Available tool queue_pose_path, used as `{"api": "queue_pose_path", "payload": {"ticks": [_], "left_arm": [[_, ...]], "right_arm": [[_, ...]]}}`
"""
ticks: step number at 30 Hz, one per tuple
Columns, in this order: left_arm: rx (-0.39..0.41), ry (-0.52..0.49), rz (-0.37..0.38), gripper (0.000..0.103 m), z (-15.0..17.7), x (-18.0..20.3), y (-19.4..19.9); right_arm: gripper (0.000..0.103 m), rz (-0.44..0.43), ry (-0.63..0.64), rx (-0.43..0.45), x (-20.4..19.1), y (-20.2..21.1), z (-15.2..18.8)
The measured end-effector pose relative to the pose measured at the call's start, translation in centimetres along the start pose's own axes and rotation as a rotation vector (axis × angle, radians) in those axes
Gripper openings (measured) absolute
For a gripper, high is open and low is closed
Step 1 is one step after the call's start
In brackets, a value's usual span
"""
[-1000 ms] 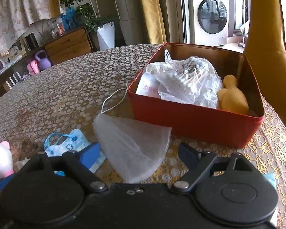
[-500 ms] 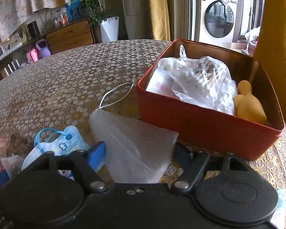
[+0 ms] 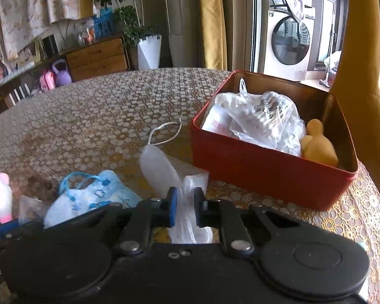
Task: Organize soft objects
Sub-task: 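Close the right gripper on the white translucent bag while the left gripper grasps the small clear pouch, then lift the white bag with the right gripper while the left gripper lifts the clear pouch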
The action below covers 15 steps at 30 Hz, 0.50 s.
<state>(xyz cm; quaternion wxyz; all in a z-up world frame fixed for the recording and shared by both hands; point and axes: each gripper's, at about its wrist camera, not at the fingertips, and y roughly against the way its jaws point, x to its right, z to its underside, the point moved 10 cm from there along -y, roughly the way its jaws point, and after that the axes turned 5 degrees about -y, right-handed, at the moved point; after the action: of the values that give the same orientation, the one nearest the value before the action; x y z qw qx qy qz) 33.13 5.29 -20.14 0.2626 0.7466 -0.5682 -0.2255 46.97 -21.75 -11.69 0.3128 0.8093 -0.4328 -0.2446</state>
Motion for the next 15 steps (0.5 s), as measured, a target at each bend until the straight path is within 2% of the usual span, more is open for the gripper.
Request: {"api": "queue_pose_path", "payload": {"ticks": [15], "left_arm": [[0.023, -0.005, 0.051, 0.007, -0.6, -0.1, 3.4]], "right_arm": [[0.007, -0.04, -0.02, 0.12, -2.0, 9.3, 0.5]]}}
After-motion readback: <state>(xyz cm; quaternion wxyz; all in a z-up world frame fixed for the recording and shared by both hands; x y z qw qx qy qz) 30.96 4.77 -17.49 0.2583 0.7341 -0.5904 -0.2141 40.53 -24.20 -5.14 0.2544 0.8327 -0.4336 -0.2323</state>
